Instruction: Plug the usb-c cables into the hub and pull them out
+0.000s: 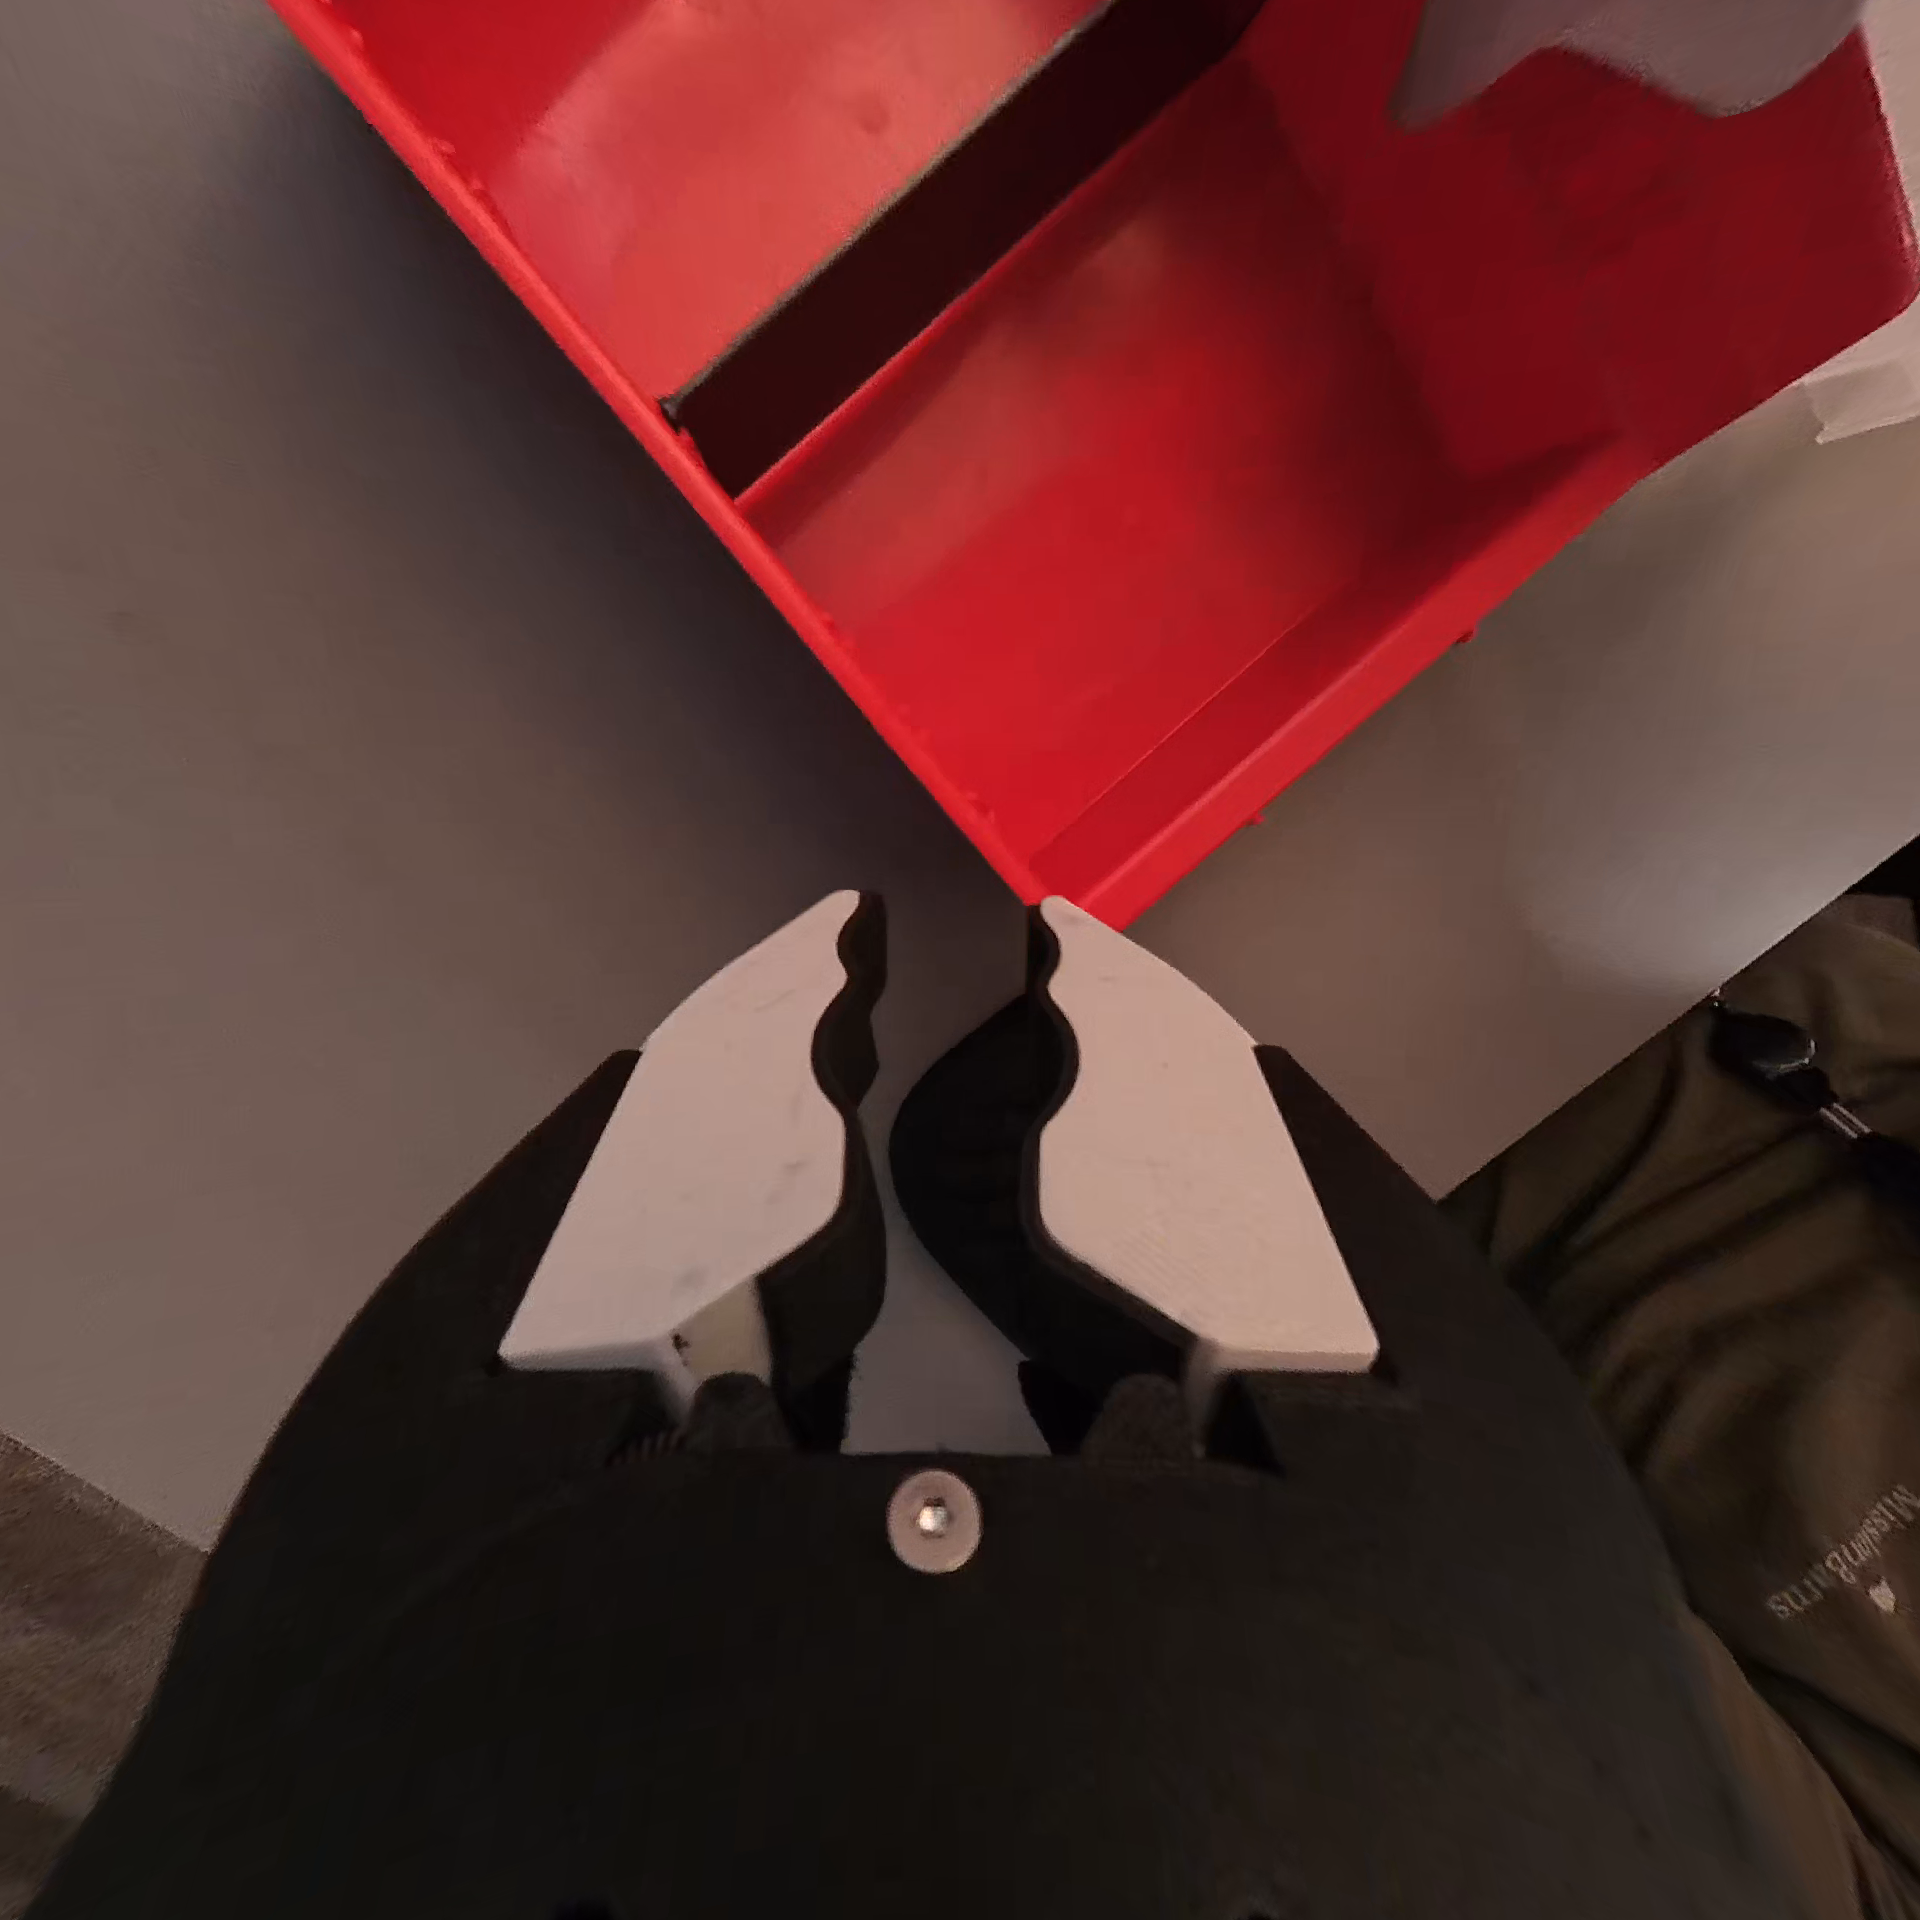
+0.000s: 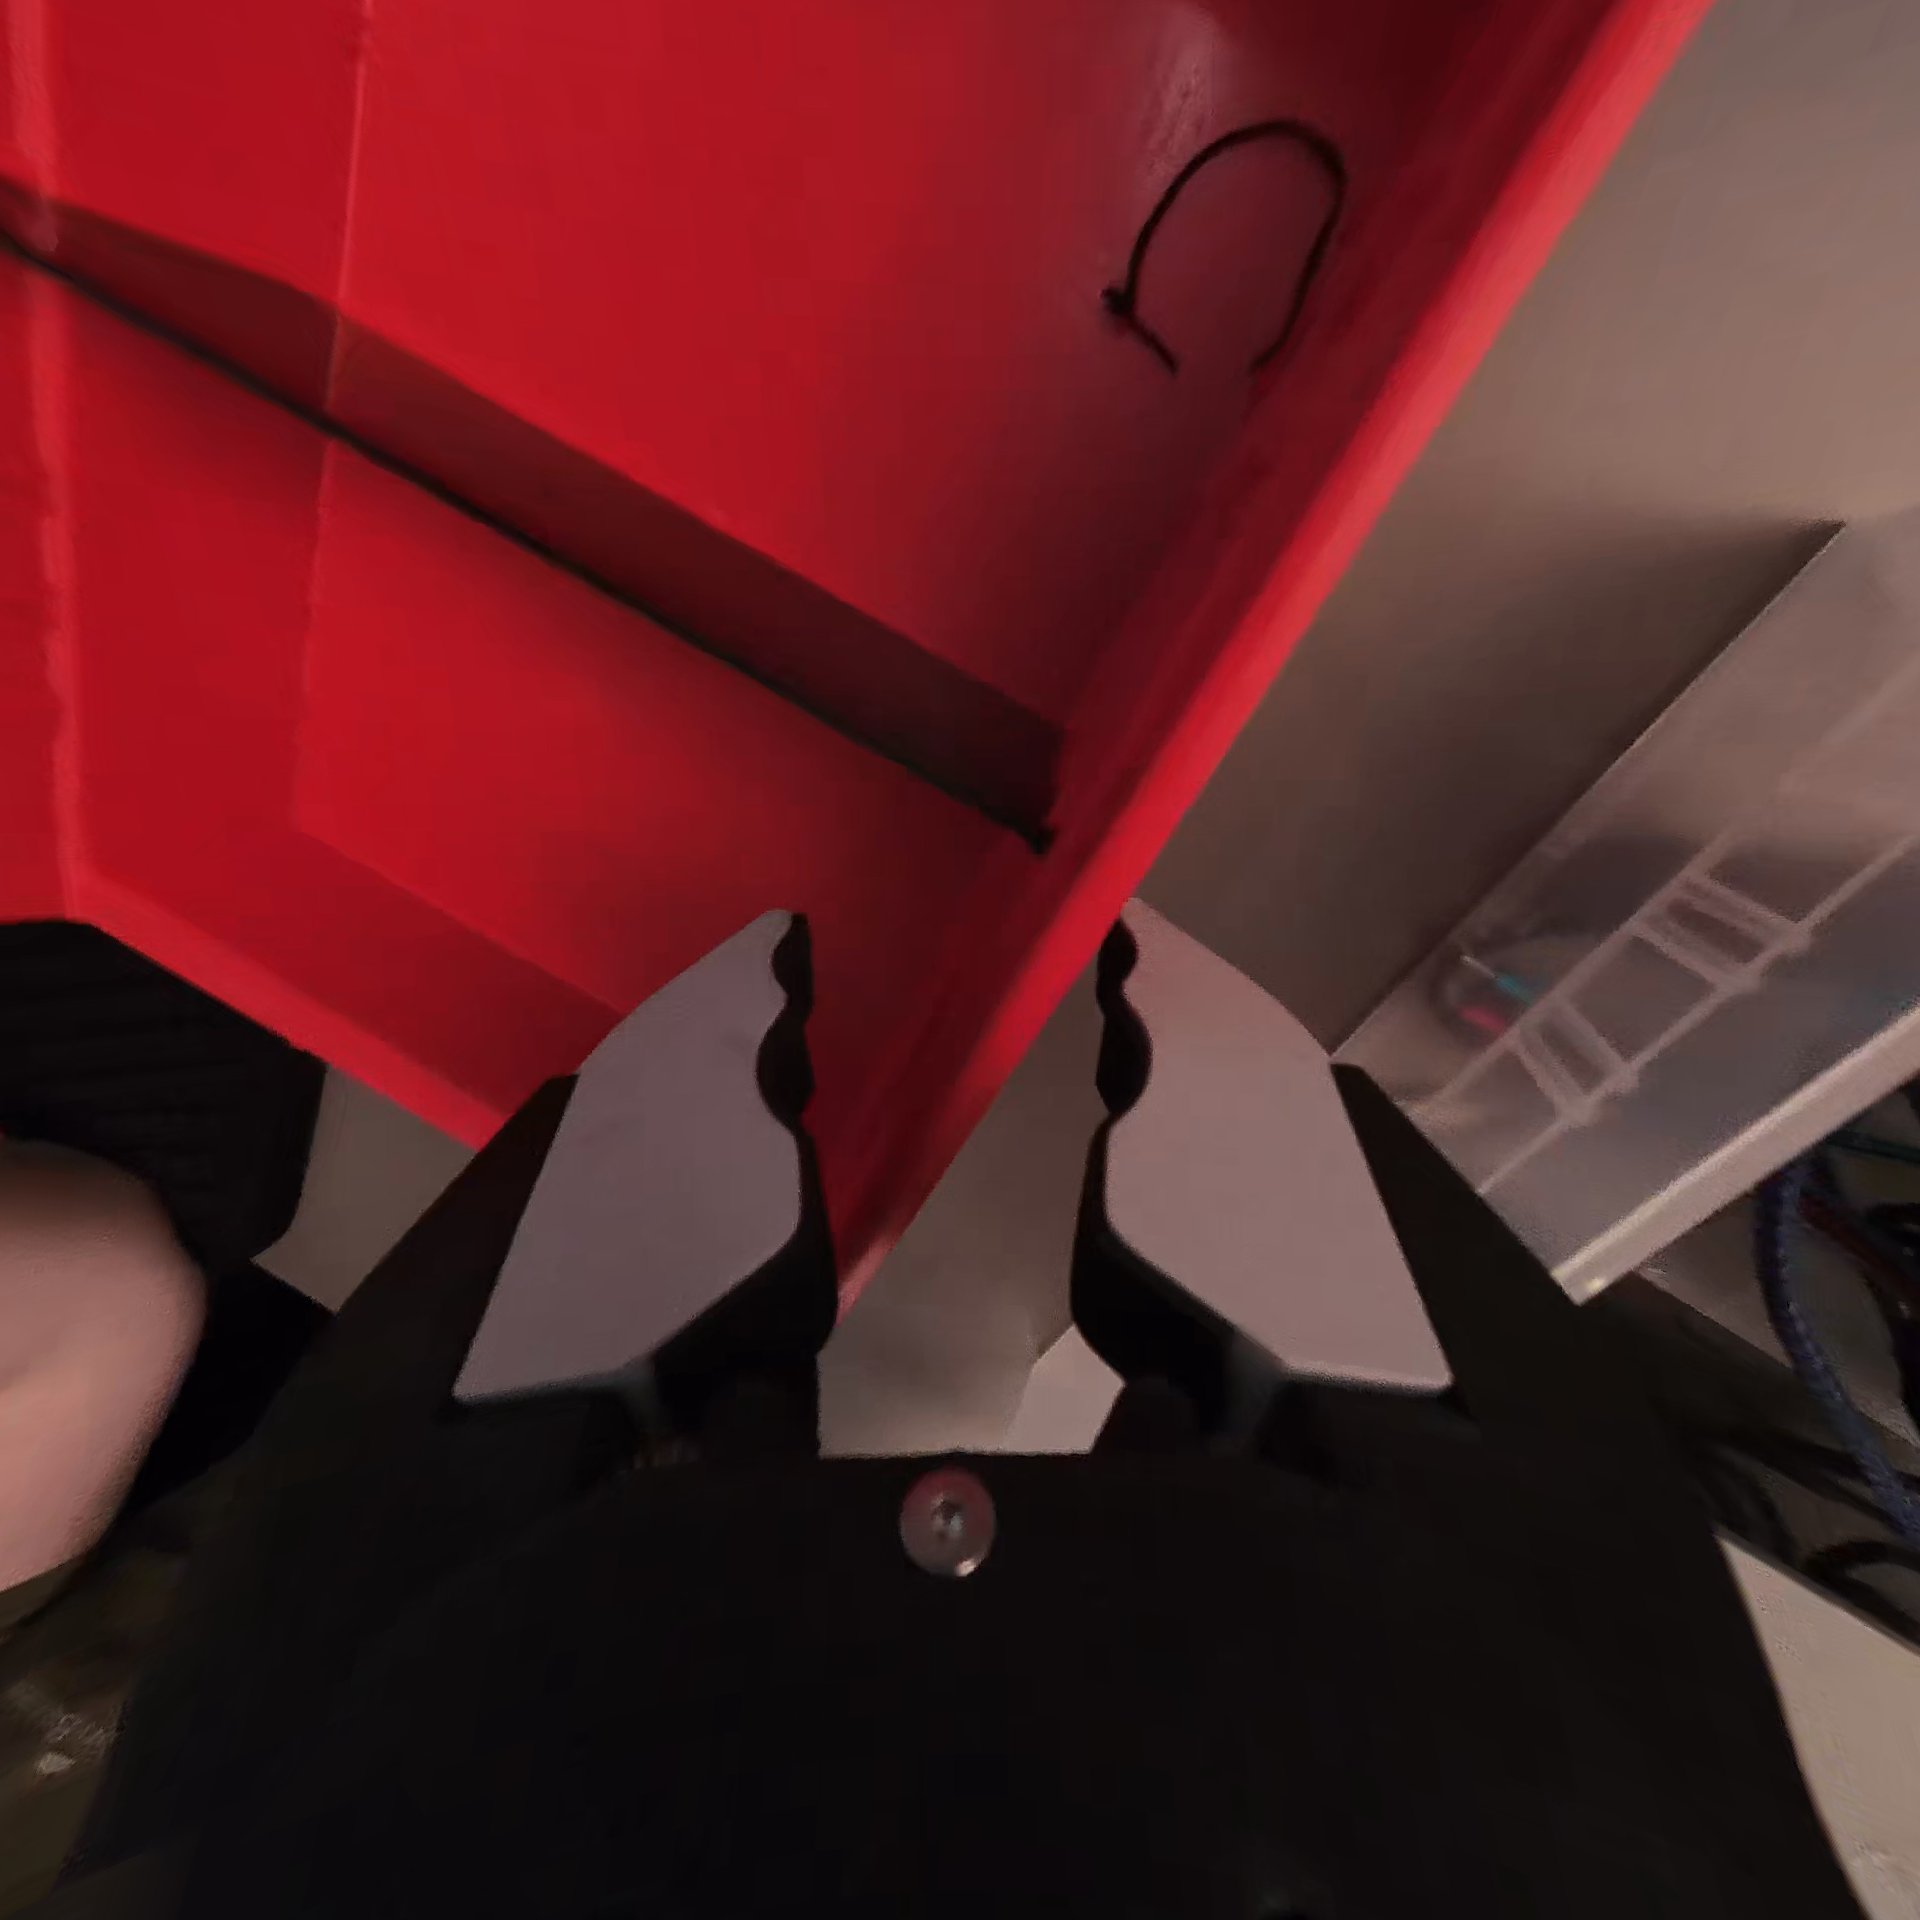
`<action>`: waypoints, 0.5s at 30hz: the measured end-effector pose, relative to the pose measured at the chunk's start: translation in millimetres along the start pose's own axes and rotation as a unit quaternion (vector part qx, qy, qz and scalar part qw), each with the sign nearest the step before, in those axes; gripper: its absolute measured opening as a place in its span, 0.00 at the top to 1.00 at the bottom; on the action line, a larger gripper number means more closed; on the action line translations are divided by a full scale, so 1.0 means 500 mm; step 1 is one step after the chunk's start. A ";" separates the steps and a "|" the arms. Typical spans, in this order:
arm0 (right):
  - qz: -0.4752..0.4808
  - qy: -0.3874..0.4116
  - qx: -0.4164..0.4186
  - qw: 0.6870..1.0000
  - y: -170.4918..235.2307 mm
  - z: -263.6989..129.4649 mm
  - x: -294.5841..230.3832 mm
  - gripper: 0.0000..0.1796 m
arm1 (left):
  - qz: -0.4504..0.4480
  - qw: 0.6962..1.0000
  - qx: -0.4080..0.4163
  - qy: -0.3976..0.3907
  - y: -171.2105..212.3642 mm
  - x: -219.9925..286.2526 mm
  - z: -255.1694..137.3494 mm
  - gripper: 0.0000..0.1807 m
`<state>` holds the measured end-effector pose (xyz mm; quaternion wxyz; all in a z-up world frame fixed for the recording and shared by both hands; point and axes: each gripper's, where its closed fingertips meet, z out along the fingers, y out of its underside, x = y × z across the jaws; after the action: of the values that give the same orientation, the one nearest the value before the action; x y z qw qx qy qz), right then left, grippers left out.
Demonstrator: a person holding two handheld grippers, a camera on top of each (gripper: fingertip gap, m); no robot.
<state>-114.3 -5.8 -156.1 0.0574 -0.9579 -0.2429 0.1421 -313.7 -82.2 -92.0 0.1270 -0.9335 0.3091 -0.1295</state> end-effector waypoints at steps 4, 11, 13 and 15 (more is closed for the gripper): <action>-0.003 0.042 -0.042 0.998 -0.003 0.023 0.016 0.86 | 0.000 1.000 0.027 -0.004 -0.012 -0.005 -0.014 0.88; -0.117 0.034 -0.007 0.992 -0.065 0.008 0.001 0.97 | -0.015 0.986 0.163 -0.039 -0.063 -0.030 -0.102 0.91; -0.158 0.029 -0.008 0.987 -0.063 0.005 -0.018 0.97 | -0.039 0.973 0.222 -0.051 -0.077 -0.045 -0.145 0.90; -0.177 0.019 -0.026 0.984 -0.046 0.007 -0.035 0.97 | -0.067 0.956 0.282 -0.056 -0.087 -0.058 -0.190 0.89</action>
<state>-140.4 6.1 -150.8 0.0611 -0.9033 -0.4113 0.1052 -342.8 -45.5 5.9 0.3931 -0.8842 0.1892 -0.1666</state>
